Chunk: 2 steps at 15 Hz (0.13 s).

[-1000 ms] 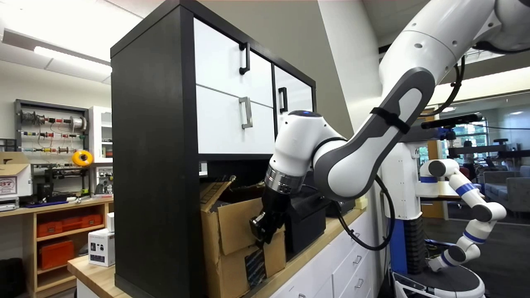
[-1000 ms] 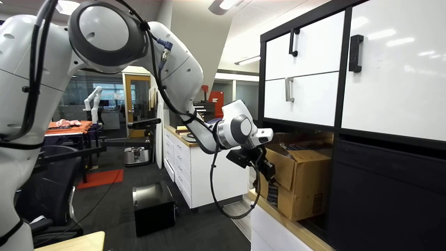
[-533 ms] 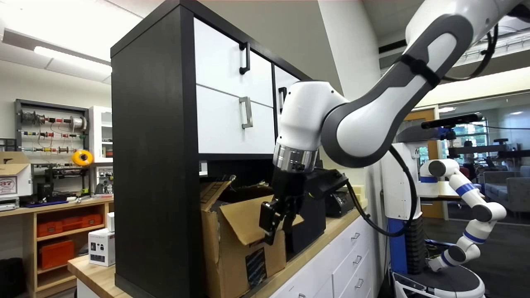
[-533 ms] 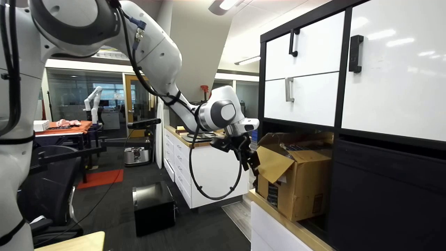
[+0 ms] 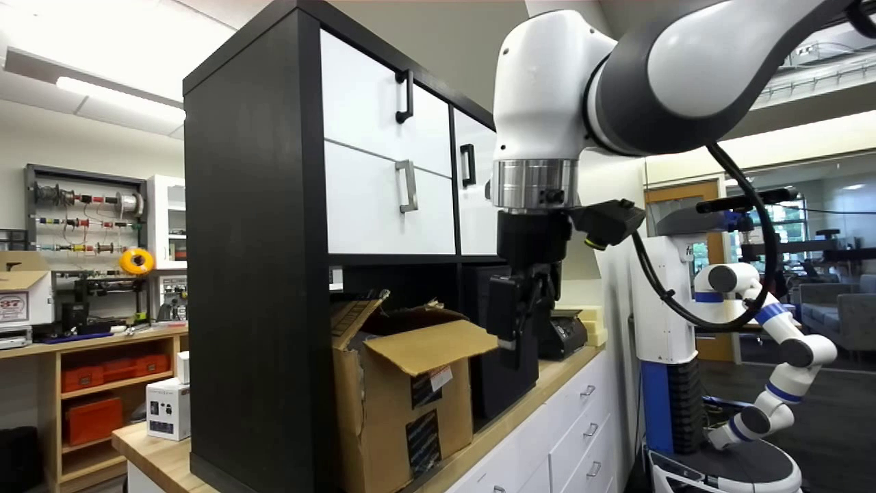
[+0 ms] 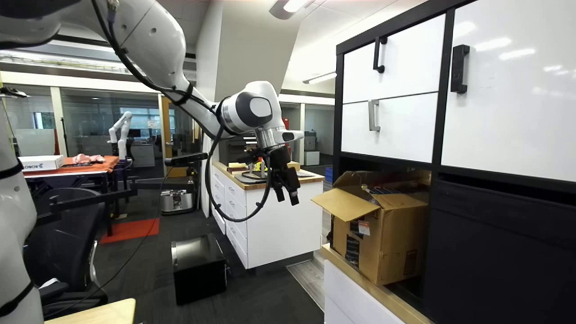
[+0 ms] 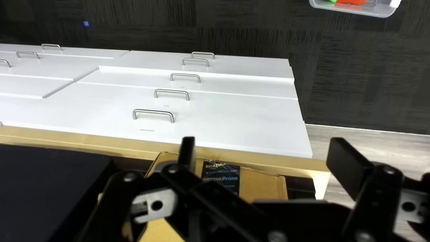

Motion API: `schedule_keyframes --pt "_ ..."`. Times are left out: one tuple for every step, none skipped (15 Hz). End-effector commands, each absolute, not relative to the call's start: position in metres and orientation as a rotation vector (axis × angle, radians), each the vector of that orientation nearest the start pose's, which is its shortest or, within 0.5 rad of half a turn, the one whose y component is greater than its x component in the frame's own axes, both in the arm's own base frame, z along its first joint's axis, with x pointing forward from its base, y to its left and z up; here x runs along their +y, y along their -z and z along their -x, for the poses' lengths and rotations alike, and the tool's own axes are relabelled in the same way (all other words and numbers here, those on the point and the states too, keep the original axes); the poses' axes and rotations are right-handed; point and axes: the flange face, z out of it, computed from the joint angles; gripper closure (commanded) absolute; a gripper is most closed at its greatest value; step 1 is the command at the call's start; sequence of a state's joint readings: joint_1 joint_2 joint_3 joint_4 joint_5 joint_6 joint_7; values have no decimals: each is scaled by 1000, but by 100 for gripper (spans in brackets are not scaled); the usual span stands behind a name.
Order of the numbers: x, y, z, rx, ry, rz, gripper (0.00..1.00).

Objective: Push the box

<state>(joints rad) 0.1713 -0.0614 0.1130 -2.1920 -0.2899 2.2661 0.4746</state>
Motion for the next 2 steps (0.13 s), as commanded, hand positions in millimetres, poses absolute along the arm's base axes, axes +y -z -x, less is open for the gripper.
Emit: schedule_keyframes --pt "146 -430 -509 27 344 3300 0" --pt "146 -432 -506 25 345 3301 0"
